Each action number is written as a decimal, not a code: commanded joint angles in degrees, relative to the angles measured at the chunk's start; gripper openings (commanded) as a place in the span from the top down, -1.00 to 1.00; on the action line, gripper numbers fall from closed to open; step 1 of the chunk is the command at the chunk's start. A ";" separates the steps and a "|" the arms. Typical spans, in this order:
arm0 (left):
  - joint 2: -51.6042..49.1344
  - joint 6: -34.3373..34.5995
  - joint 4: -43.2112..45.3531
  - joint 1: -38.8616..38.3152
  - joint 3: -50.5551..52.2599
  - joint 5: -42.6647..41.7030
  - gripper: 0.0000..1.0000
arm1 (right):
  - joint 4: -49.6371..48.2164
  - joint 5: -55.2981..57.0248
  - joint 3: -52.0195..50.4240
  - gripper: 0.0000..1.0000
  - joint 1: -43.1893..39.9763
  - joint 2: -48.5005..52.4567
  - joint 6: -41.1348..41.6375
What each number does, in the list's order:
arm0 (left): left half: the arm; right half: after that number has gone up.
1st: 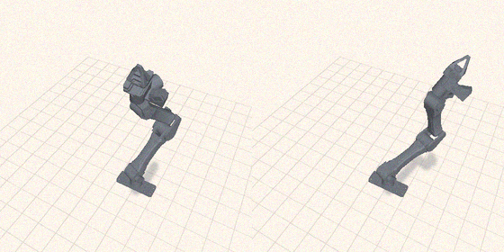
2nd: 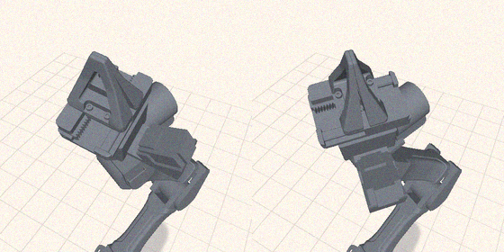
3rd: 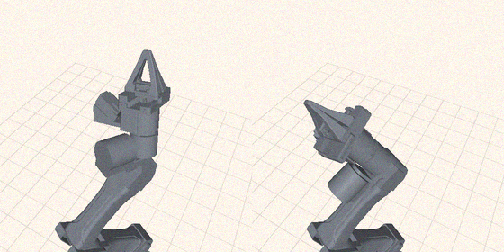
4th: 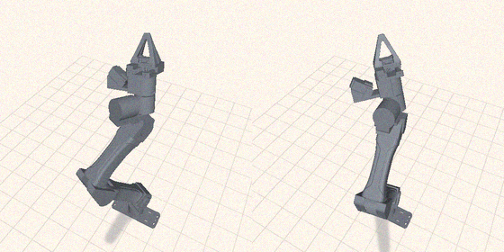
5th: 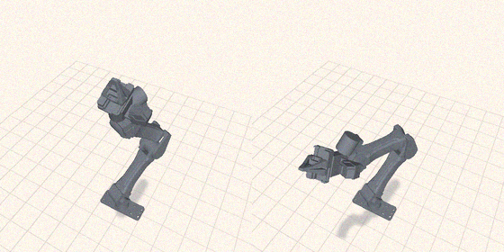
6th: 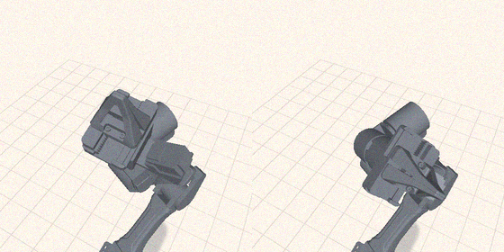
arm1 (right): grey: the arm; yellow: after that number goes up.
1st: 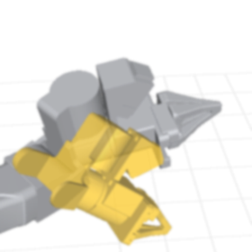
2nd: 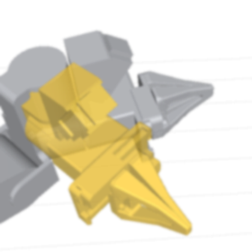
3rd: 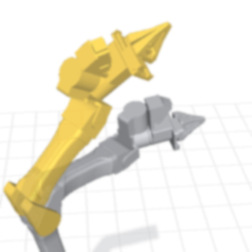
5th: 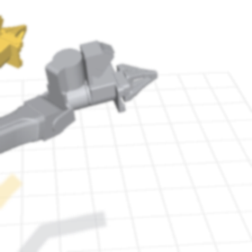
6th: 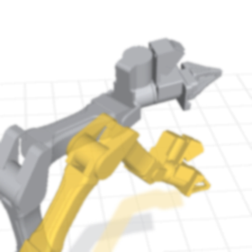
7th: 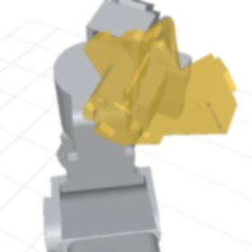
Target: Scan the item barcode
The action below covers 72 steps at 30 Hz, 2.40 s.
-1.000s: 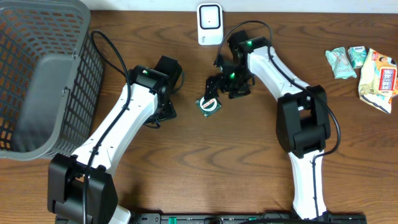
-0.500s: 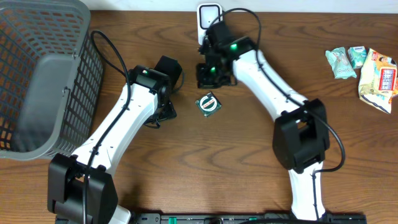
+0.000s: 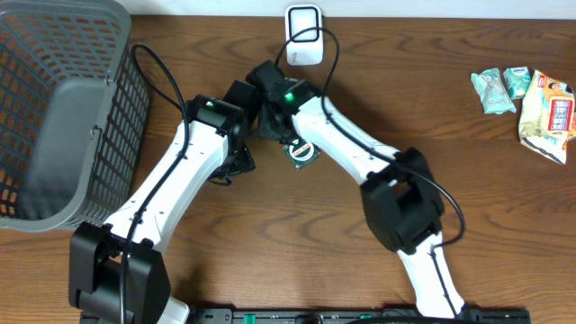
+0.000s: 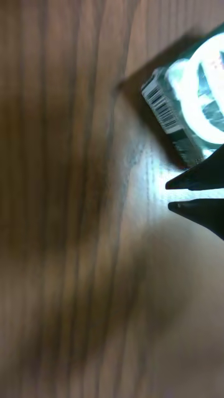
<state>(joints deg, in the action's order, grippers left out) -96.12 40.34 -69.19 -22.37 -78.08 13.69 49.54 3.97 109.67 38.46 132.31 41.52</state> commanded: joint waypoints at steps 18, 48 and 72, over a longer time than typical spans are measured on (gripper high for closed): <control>0.31 0.50 -0.42 0.17 0.31 0.94 -0.96 | 14.93 -0.42 0.15 0.98 -6.84 -3.63 -5.86; 0.31 0.50 -0.42 0.17 0.31 0.94 -0.95 | 27.58 -13.75 -2.49 0.97 -4.22 -2.97 -23.15; 0.31 0.50 -0.42 0.17 0.31 0.94 -0.96 | 22.05 -1.05 -6.19 0.98 -14.99 -3.08 -15.91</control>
<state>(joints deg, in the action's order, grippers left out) -96.12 40.34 -69.21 -22.33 -78.08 13.69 71.92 2.55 100.82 26.11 128.99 23.99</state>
